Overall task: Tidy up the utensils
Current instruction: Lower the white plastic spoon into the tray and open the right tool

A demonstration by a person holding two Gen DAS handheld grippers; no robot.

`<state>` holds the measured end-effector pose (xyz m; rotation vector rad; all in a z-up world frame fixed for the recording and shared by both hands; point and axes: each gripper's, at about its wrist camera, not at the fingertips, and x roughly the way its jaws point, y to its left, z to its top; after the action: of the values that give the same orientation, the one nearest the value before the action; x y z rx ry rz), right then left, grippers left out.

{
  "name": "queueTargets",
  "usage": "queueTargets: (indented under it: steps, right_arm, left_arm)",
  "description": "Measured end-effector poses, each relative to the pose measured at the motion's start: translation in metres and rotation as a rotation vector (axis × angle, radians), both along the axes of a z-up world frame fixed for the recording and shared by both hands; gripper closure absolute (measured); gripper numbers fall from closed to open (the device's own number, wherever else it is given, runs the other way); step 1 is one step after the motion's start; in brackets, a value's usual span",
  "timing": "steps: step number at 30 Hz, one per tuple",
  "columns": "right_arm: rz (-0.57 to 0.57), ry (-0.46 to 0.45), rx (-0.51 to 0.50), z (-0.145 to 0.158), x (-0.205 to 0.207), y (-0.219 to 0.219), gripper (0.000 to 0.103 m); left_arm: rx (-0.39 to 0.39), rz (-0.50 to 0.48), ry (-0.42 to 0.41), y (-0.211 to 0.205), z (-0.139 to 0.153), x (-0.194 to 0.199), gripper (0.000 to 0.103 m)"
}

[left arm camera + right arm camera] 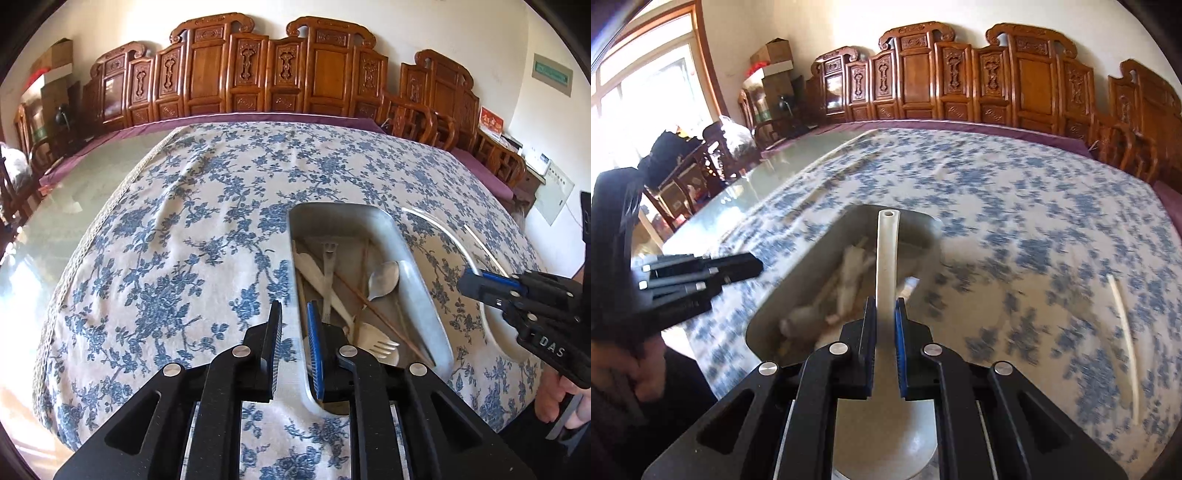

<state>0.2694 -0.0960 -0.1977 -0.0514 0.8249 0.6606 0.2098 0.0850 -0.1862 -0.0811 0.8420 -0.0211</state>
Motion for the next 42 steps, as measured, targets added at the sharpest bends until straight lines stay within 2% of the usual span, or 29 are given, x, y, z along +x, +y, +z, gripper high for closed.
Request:
queueTargets:
  steps: [7,12,16,23,27,30,33,34,37,38,40,42]
  right_arm:
    - [-0.003,0.066,0.002,-0.011,0.023,0.046,0.092]
    - [-0.026,0.127,-0.005,-0.028,0.038,0.060,0.092]
    - [-0.021,0.181,0.032,-0.038,0.045,0.060,0.091]
    - [-0.012,0.110,0.034,-0.025,0.037,0.039,0.091]
    - [-0.031,0.046,0.017,-0.009,0.033,0.007,0.091]
    - [-0.062,0.004,-0.005,-0.001,0.032,-0.021,0.091]
    - [-0.101,-0.039,-0.048,0.002,0.032,-0.051,0.091]
    - [-0.115,-0.049,-0.062,0.002,0.032,-0.061,0.091]
    - [-0.161,-0.055,-0.097,-0.004,0.037,-0.092,0.091]
    - [-0.178,-0.055,-0.107,-0.006,0.039,-0.101,0.086]
    - [-0.219,-0.054,-0.119,-0.010,0.045,-0.122,0.078]
    - [-0.248,-0.051,-0.135,-0.015,0.051,-0.140,0.077]
  left_arm:
    - [0.003,0.027,-0.004,0.018,0.000,-0.002,0.091]
    - [-0.020,0.037,-0.006,0.025,0.001,-0.003,0.091]
    - [-0.026,0.030,-0.001,0.023,0.000,-0.001,0.091]
    - [-0.026,0.005,0.002,0.011,0.001,-0.001,0.090]
    - [-0.018,-0.018,-0.007,-0.004,0.005,-0.003,0.083]
    - [-0.015,-0.037,-0.013,-0.017,0.009,-0.003,0.082]
    - [-0.006,-0.053,-0.021,-0.028,0.013,-0.005,0.072]
    - [-0.003,-0.058,-0.022,-0.032,0.014,-0.005,0.064]
    - [0.007,-0.070,-0.013,-0.044,0.013,-0.003,0.055]
    - [0.006,-0.072,-0.009,-0.048,0.013,-0.003,0.049]
    - [0.002,-0.077,-0.004,-0.054,0.014,-0.003,0.042]
    - [-0.001,-0.082,-0.002,-0.060,0.015,-0.002,0.034]
